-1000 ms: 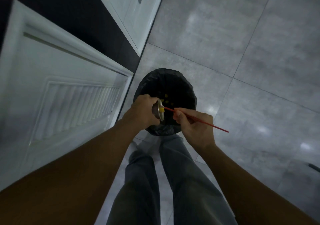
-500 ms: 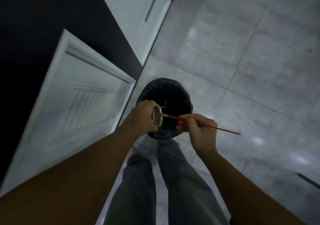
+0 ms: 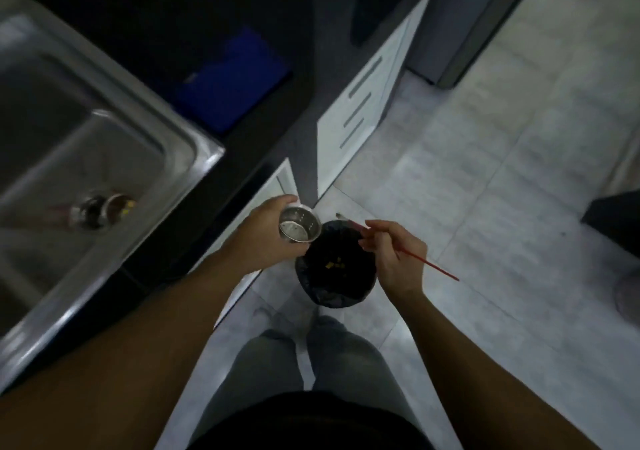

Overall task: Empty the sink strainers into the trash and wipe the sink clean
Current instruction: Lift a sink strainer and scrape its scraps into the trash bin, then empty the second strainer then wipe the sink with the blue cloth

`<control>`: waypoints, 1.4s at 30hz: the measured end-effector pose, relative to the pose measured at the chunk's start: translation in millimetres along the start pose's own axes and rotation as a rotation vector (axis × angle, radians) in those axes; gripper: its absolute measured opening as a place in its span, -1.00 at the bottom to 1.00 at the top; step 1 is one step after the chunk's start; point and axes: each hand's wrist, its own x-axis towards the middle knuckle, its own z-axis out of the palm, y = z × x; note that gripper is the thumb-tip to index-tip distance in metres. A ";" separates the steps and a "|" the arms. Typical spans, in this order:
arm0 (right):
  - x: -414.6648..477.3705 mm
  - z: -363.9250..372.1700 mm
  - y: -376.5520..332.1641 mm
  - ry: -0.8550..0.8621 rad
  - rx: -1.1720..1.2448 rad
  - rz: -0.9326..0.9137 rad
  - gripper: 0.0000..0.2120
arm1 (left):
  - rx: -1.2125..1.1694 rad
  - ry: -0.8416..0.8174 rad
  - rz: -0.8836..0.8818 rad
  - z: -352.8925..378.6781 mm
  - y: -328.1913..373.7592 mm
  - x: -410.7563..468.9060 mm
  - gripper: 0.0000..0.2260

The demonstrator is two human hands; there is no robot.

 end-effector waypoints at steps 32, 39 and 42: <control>-63.0 385.5 -141.1 -0.781 -0.711 -0.637 -0.73 | -0.343 0.677 -0.608 -188.3 -306.6 -133.8 -0.33; -65.1 391.2 -145.2 -0.718 -0.809 -0.584 -0.65 | -0.323 0.525 -0.730 -182.6 -341.0 -120.1 -0.21; -64.8 391.1 -145.8 -0.697 -0.870 -0.562 -0.68 | -0.322 0.525 -0.751 -179.1 -348.8 -116.0 -0.23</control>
